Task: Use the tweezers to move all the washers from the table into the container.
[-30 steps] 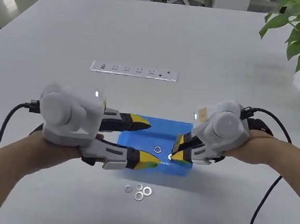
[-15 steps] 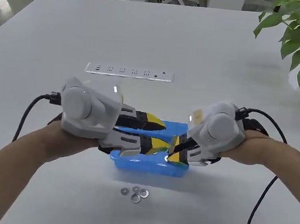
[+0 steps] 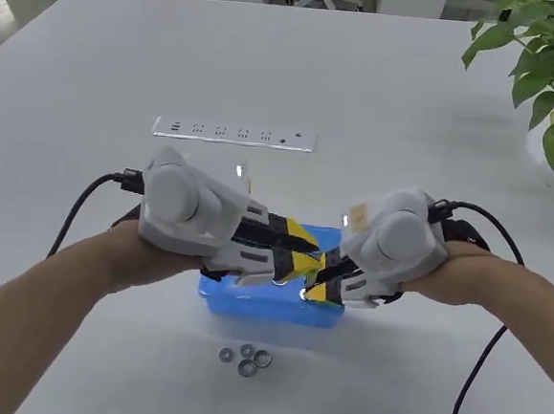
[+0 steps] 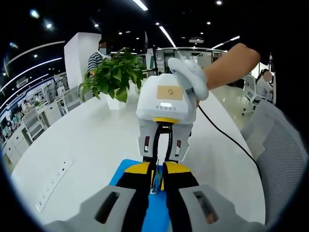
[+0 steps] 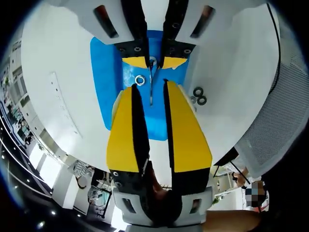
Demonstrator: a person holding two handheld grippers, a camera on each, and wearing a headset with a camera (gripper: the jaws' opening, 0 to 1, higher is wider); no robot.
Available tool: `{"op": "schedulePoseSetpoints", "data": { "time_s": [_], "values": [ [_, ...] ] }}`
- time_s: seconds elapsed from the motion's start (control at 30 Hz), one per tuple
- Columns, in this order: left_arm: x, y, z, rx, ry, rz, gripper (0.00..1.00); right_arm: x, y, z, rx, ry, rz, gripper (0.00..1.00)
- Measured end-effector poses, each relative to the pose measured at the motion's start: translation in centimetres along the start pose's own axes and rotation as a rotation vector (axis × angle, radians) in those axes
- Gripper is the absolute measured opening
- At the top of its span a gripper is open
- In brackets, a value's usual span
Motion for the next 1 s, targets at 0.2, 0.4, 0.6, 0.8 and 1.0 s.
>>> {"op": "schedulePoseSetpoints", "data": {
  "time_s": [0.2,0.4,0.6,0.8,1.0],
  "values": [
    [-0.1,-0.1,0.0,-0.008,0.003,0.008,0.06,0.0,0.0,0.0,0.005,0.001,0.001,0.1],
    [-0.2,-0.1,0.0,-0.017,0.003,0.019,0.06,0.1,0.0,-0.1,0.018,0.005,0.003,0.12],
    [-0.3,0.0,0.0,-0.029,0.007,0.019,0.06,0.4,-0.1,-0.1,0.014,0.006,0.017,0.14],
    [-0.2,-0.2,-0.1,-0.034,0.012,0.016,0.06,1.1,-0.3,-0.4,-0.004,-0.001,0.032,0.15],
    [-0.1,-0.3,-0.3,-0.033,0.014,0.007,0.05,2.0,-0.4,-0.5,-0.04,-0.009,0.054,0.2]
  ]
}}
Point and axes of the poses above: the centre of the closed fingertips' face, and the gripper's own axes: x roughly backward along the fingers, y roughly to its left, z roughly out of its underside, the point moved 5 cm from there along x, roughly backward along the fingers, and after that the axes turned 7 degrees about z, right-handed, at the moved point
